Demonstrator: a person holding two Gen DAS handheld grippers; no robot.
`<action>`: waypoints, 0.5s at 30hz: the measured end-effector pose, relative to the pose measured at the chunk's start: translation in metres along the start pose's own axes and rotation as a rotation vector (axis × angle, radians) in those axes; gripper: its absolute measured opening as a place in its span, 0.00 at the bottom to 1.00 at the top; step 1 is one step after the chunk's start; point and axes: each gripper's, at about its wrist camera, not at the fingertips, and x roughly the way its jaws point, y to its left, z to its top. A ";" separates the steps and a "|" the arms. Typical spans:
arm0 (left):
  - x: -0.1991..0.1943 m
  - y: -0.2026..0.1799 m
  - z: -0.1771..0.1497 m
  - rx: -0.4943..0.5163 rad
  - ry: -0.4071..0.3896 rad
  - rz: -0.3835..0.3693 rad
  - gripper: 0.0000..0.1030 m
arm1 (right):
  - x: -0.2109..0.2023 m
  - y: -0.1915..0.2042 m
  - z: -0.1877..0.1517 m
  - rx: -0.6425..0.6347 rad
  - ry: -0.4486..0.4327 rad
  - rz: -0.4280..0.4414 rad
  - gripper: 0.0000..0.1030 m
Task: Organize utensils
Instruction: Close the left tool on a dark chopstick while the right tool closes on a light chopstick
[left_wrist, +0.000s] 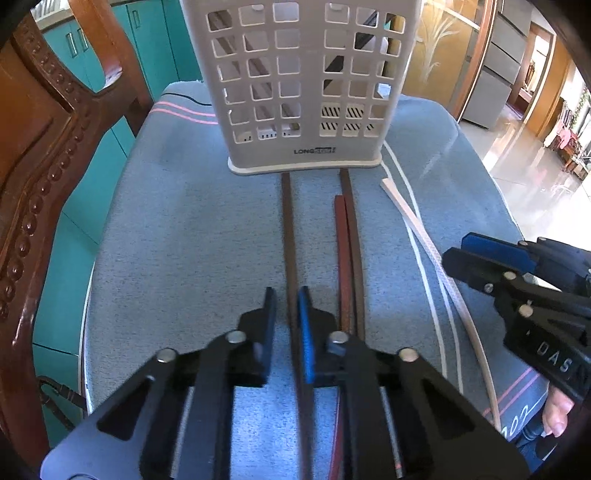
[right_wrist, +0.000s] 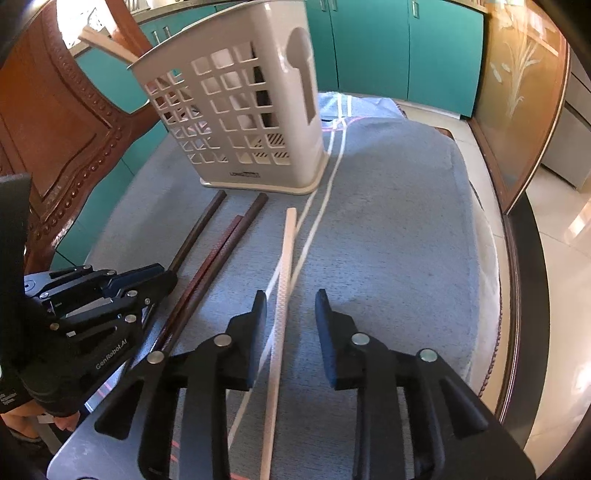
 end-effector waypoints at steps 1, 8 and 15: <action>-0.001 -0.001 0.000 0.000 0.001 -0.002 0.09 | 0.001 0.001 0.001 -0.004 0.002 -0.002 0.28; -0.004 0.002 -0.001 -0.011 0.012 -0.028 0.07 | 0.010 0.005 -0.002 -0.019 0.023 -0.038 0.29; -0.004 0.011 -0.001 -0.052 0.017 -0.041 0.09 | 0.011 0.009 -0.004 -0.038 0.019 -0.036 0.10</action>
